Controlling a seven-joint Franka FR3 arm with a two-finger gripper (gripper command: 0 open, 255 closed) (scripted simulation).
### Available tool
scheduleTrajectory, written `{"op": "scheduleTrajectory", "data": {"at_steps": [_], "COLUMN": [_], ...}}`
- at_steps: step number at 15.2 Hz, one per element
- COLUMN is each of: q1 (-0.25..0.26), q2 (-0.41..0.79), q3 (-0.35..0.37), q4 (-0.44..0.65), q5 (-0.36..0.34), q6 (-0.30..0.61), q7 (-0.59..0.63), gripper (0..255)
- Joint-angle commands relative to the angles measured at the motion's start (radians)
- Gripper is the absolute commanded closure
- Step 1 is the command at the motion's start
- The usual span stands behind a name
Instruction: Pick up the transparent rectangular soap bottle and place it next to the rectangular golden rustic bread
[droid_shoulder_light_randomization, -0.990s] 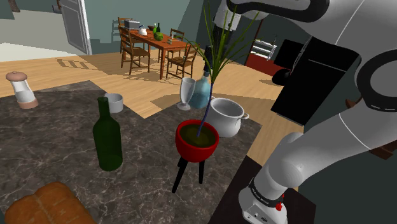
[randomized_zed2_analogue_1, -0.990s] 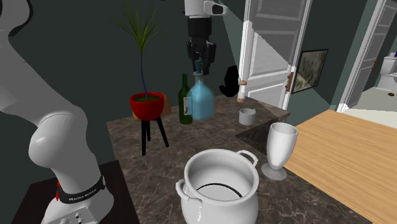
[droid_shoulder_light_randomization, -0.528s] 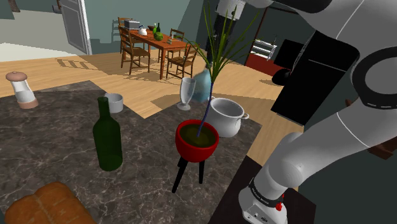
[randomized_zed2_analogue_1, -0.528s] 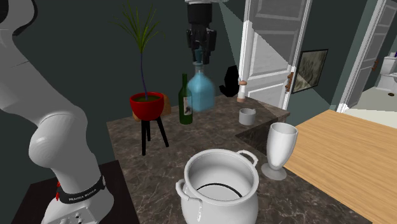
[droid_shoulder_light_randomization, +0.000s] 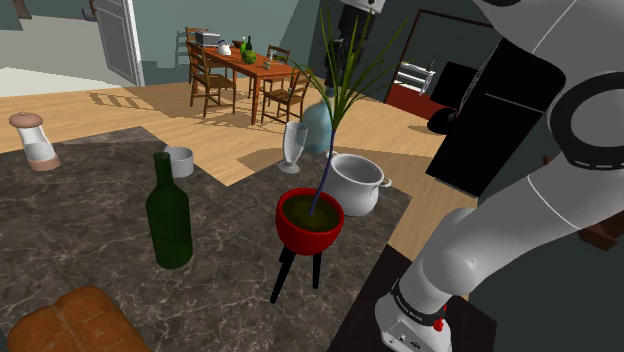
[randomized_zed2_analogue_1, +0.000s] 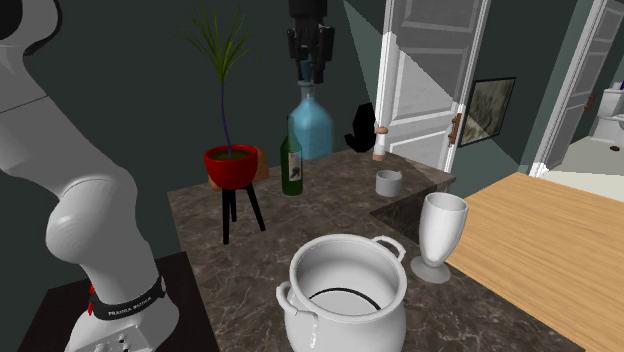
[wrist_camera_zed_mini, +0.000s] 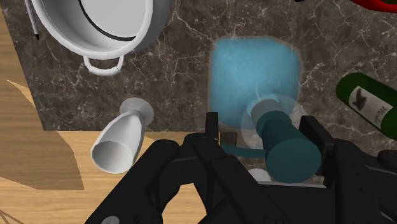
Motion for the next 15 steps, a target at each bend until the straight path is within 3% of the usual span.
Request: {"op": "scheduleTrajectory", "data": {"at_steps": [1,15], "q1": [0.012,0.105], "q2": [-0.035,-0.174], "q3": [0.029,0.276], "q4": [-0.031,-0.133], "q5": [0.007,0.105], "q6": [-0.001,-0.012], "q7": [0.042,0.374], "gripper": [255,255]}}
